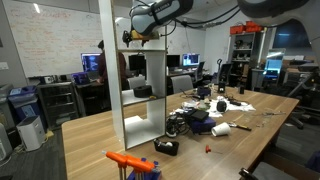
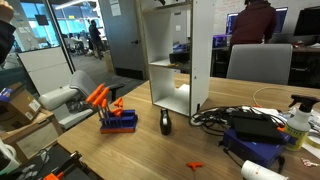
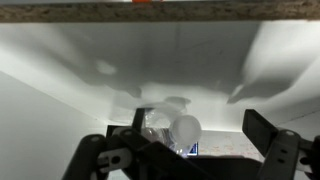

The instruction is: Remove the bottle from the shelf and put it on the table.

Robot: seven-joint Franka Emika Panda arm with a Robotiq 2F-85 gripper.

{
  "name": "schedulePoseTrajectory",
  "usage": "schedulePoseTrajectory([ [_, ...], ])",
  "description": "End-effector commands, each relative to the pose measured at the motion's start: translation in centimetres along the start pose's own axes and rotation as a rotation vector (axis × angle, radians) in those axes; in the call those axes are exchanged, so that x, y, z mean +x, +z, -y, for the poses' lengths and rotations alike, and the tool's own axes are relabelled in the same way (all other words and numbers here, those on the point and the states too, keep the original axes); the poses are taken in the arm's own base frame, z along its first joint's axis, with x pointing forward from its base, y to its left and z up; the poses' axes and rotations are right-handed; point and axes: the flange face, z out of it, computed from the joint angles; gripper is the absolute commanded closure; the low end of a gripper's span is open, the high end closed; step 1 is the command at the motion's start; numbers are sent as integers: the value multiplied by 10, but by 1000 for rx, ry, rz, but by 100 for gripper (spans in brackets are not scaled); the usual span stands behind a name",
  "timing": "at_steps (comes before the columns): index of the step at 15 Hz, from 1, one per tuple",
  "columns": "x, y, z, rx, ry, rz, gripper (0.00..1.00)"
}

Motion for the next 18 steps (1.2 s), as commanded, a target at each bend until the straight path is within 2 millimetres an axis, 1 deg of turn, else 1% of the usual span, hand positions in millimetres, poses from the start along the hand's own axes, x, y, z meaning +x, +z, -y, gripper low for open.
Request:
schedulePoseTrajectory([
  [1,23,6,-1,0,-26,-5,0],
  [7,34,16,-9,-39,-65,1,0],
  [13,35,35,-14,-54,-96,18,0],
  [14,36,38,-15,-56,-98,15,25],
  [15,35,40,-16,-58,-106,15,26],
  [18,38,43,-19,-62,-113,6,49],
])
